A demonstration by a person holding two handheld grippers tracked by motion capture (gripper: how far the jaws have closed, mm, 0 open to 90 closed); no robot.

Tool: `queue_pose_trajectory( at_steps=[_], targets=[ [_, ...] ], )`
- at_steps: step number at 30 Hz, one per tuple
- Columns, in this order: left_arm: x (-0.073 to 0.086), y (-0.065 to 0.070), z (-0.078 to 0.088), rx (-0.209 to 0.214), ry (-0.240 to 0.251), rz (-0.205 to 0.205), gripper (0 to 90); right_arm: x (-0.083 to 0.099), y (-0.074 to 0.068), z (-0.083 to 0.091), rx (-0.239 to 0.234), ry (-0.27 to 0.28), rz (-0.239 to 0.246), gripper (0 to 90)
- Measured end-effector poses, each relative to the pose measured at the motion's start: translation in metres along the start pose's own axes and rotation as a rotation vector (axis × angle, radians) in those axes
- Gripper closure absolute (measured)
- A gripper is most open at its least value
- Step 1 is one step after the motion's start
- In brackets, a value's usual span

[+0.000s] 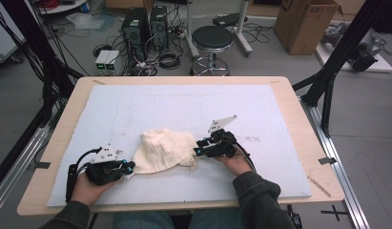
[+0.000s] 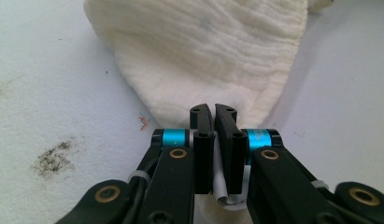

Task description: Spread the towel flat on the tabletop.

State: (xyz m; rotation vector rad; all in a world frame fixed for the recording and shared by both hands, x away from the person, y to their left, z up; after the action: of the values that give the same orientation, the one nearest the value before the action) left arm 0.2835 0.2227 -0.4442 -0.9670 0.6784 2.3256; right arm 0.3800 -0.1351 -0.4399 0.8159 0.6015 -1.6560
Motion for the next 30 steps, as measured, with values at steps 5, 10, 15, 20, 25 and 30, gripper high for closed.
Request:
queue_pose_trajectory(
  at_steps=[5,10,15,20,25,30],
  targets=[
    [0.002,-0.001,-0.002,-0.004,-0.016,-0.001,82.8,0.001,-0.002,-0.015,0.011,-0.069,0.022,62.6],
    [0.004,-0.001,-0.006,-0.009,-0.036,-0.011,82.7,0.001,-0.004,-0.021,0.018,-0.088,0.039,83.7],
    [0.003,0.0,-0.003,-0.006,-0.017,-0.011,85.6,0.002,-0.003,-0.02,0.003,-0.086,0.028,89.0],
    [-0.002,0.002,0.006,-0.003,0.036,-0.008,86.6,-0.006,-0.005,-0.004,0.016,-0.047,0.027,89.1],
    [-0.008,0.009,0.02,0.002,0.094,-0.025,86.8,-0.027,-0.016,0.023,0.034,0.001,0.084,89.1],
    [-0.005,0.011,0.034,-0.002,0.109,-0.038,86.8,-0.042,-0.04,0.04,0.012,0.028,0.145,89.1]
  ],
)
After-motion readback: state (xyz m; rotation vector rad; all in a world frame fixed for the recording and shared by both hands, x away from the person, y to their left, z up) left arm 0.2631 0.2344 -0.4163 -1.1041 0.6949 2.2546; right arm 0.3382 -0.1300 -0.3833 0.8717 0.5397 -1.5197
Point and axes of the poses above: each handheld gripper's, and its own axes: z roughly backward along the jaws, x roughly out of its underside, y roughly to its right, the point moved 2 cm from there along -z, roughly forward along the jaws, and after that the axes turned 15 degrees about z, right-handed, at the moved point
